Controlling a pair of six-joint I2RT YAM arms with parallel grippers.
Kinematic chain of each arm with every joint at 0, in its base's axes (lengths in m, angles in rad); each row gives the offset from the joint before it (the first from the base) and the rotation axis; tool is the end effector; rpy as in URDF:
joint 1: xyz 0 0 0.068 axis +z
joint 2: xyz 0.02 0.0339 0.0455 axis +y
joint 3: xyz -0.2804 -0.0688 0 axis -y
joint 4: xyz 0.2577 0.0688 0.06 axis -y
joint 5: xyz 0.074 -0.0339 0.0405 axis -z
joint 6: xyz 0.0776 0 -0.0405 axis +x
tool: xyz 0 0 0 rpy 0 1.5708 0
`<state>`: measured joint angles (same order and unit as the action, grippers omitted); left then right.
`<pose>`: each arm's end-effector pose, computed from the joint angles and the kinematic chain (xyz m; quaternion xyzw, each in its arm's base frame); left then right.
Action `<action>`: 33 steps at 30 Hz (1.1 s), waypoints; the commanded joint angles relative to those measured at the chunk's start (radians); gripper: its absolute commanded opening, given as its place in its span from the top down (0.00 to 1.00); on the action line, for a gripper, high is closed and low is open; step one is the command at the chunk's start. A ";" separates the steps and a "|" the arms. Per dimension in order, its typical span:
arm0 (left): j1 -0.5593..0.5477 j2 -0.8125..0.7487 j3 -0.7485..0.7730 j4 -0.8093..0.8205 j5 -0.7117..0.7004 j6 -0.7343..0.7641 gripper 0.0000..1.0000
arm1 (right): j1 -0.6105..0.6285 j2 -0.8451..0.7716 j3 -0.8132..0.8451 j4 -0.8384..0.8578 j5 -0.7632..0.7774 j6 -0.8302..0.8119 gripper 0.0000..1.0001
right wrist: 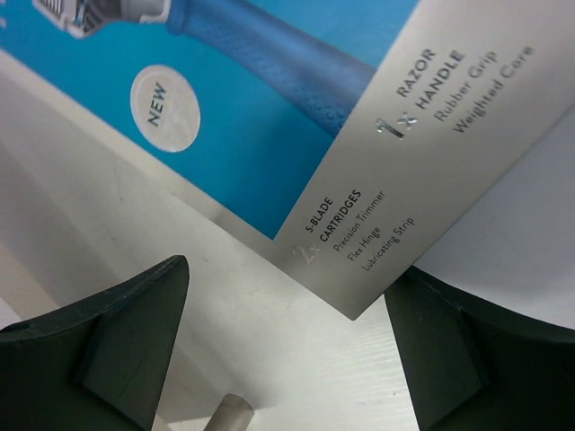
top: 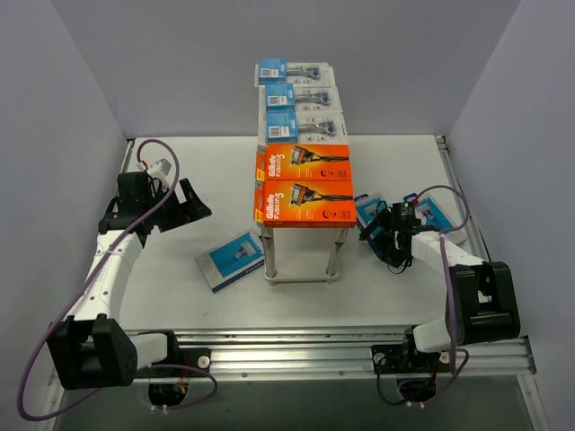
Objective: Place and organize the shaving razors onto the shelf
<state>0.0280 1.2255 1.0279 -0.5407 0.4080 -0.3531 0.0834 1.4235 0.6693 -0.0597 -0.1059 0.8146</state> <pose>0.2977 -0.0225 0.2878 -0.0892 0.8950 -0.2469 0.3607 0.3098 0.0341 0.1483 0.3135 0.8736 0.2045 0.3110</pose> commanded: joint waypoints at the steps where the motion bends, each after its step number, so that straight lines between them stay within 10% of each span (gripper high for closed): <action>1: 0.004 0.005 0.006 0.030 0.000 0.025 0.06 | 0.006 0.017 -0.008 0.021 -0.061 0.017 0.16; 17: 0.007 0.029 0.014 0.025 0.008 0.026 0.06 | -0.023 -0.186 0.159 -0.141 -0.095 -0.058 0.18; 33: 0.006 0.034 0.008 0.028 0.017 0.026 0.06 | -0.203 -0.028 0.262 -0.180 -0.005 -0.298 0.13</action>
<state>0.0280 1.2560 1.0279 -0.5411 0.4088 -0.3492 -0.1173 1.3907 0.9226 -0.2131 -0.1501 0.5789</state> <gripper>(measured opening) 0.940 0.862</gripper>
